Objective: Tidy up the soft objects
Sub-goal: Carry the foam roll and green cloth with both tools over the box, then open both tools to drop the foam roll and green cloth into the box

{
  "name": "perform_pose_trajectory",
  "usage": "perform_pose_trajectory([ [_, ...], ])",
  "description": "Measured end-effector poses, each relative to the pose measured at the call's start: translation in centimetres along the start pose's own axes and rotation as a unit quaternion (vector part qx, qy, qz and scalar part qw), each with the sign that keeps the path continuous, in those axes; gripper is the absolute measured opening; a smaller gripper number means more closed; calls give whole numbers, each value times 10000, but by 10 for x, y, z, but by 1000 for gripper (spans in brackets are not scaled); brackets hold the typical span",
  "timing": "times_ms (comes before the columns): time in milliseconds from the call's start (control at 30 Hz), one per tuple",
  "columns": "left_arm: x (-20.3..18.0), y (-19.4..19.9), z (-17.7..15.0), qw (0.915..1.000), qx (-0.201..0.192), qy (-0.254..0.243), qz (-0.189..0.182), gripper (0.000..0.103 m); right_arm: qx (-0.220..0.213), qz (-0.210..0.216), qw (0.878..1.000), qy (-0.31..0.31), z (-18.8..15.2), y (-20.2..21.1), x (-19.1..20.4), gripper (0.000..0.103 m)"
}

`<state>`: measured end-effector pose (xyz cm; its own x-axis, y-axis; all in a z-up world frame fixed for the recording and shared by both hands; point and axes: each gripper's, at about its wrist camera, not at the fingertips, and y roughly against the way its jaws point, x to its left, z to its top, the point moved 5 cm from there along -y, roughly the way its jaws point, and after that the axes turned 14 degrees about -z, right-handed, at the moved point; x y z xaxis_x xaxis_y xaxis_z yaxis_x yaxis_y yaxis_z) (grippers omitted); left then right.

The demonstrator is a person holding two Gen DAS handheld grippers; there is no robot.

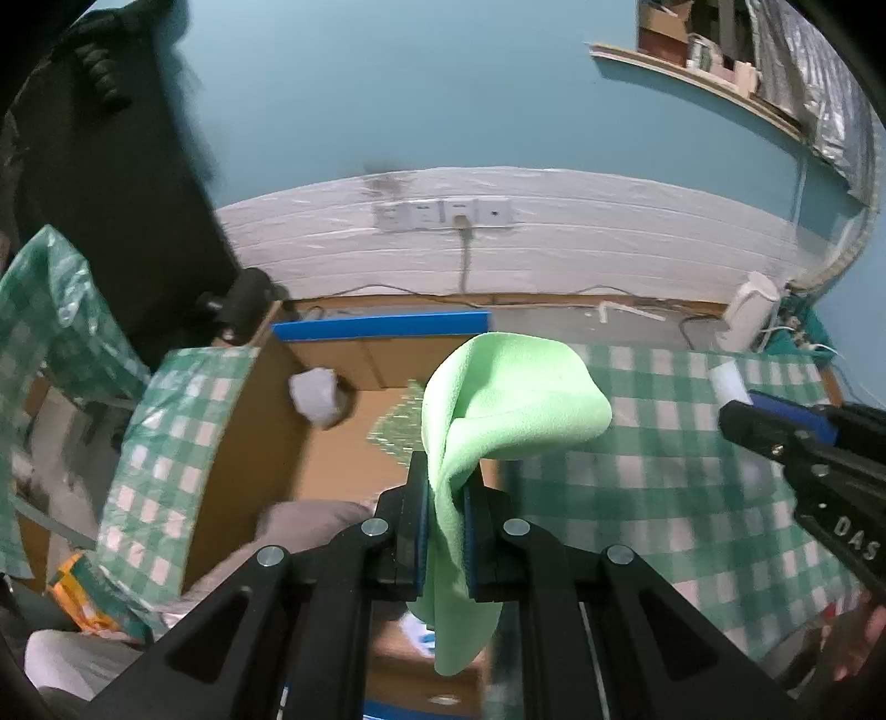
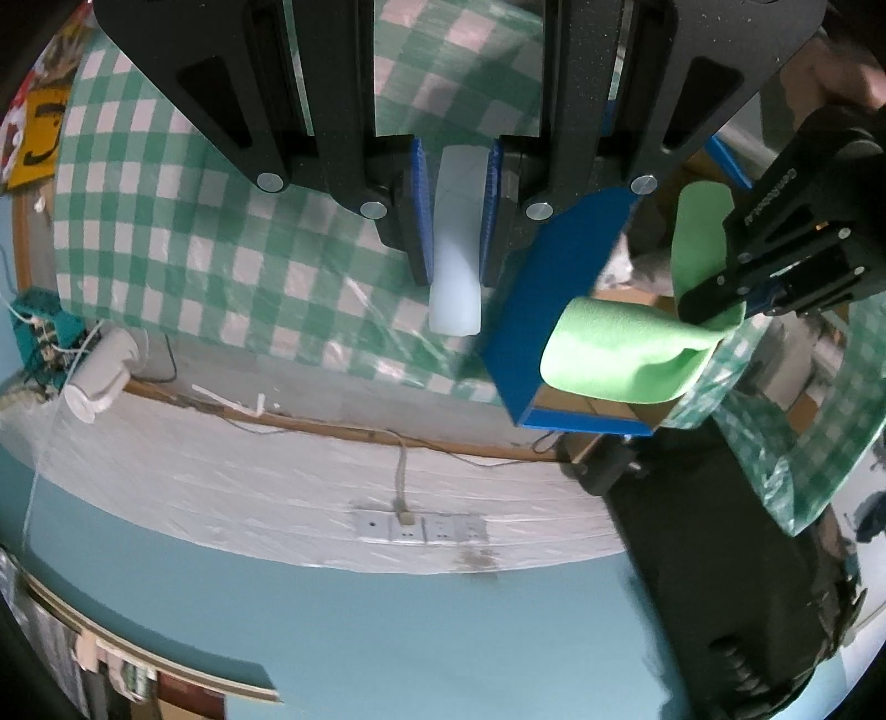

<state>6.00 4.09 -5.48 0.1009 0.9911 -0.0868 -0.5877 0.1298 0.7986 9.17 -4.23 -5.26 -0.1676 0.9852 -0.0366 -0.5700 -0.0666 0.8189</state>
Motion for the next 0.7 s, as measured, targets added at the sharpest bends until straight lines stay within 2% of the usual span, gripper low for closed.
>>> perform_pose_trajectory([
  [133,25,1,-2,9998,10,212,54,10,-30,85,9999,147,8,-1,22,14],
  [233,43,0,-5,9993,3,297,229,10,-37,155,9996,241,14,-3,38,14],
  [700,97,-20,-24,9955,292,876,196,10,89,468,9960,757,28,-27,113,14],
])
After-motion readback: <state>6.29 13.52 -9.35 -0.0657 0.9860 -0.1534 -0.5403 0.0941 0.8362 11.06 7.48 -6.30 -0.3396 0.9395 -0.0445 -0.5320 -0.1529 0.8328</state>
